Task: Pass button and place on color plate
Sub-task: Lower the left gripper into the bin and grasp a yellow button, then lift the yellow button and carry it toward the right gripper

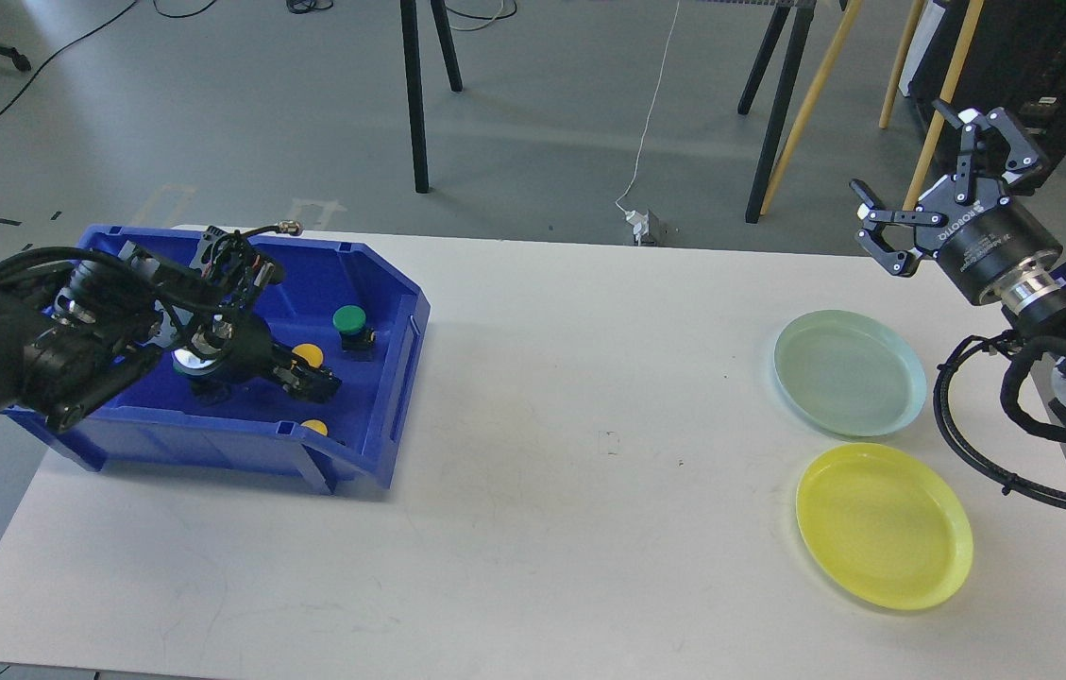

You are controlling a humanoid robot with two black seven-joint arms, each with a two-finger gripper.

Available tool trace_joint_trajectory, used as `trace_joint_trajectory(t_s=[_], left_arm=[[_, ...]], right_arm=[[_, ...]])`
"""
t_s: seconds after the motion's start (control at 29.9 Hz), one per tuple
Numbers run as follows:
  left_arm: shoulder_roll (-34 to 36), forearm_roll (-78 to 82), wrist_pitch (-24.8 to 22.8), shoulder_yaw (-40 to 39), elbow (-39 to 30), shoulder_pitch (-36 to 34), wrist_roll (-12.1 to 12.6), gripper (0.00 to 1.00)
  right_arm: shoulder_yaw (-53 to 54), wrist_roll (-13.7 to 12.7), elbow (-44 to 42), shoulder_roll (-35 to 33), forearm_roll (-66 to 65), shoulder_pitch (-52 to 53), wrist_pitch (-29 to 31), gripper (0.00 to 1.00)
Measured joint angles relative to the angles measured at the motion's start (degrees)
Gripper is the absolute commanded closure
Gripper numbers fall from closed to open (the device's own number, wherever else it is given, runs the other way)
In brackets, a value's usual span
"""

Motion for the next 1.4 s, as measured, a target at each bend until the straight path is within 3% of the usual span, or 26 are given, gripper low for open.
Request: trace_joint_trajectory(t_s=[0.23, 0.5, 0.6, 0.63, 0.7, 0.74, 0.8, 0.84, 1.1, 1.24, 1.4], left_arm=[[-0.07, -0.18, 0.00, -0.35, 0.00, 0.12, -0.01, 0.61], [-0.35, -0.28, 0.00, -0.76, 0.00, 0.12, -0.01, 0.44], [-1.01, -0.96, 0.03, -0.85, 0.06, 0.11, -0.03, 0.44], [-1.16, -1.27, 0.16, -0.84, 0.23, 0.11, -0.03, 0.47], [-1.42, -1.96, 0.65, -0.81, 0.90, 0.11, -0.01, 0.64], [-1.55, -2.28, 0.96, -0.77, 1.23, 0.11, -0.01, 0.68], [-1.73, -2.63, 1.67, -0.71, 1.67, 0.11, -0.01, 0.89], [-1.82, -2.69, 2.06, -0.67, 1.84, 0.11, -0.01, 0.95], [-1.35, -2.42, 3.08, -0.28, 1.94, -0.21, -0.01, 0.99], [2.35, -3.07, 1.18, -1.20, -2.37, -1.68, -0.03, 0.98], [16.25, -10.90, 0.03, -7.15, -17.97, -4.45, 0.01, 0.98]], right_arm=[[0.09, 0.00, 0.08, 0.00, 0.00, -0.54, 0.00, 0.00], [0.17, 0.00, 0.16, 0.00, 0.00, -1.17, 0.00, 0.00], [0.43, 0.00, 0.19, -0.08, -0.01, -1.25, 0.00, 0.00], [0.48, 0.00, 0.21, -0.09, -0.01, -1.27, 0.00, 0.00], [0.51, 0.00, 0.24, -0.09, -0.01, -1.34, 0.00, 0.00], [0.53, 0.00, 0.26, -0.09, -0.01, -1.39, 0.00, 0.00], [0.57, 0.00, 0.27, -0.09, -0.01, -1.56, 0.00, 0.00], [0.58, 0.00, 0.27, -0.09, -0.01, -1.63, 0.00, 0.00], [1.06, 0.00, 0.34, -0.25, -0.01, -2.04, 0.00, 0.00], [1.72, 0.00, 0.33, -0.33, -0.01, -2.13, 0.00, 0.00], [1.76, -0.78, -0.37, -0.37, -0.54, -1.30, 0.00, 0.00]])
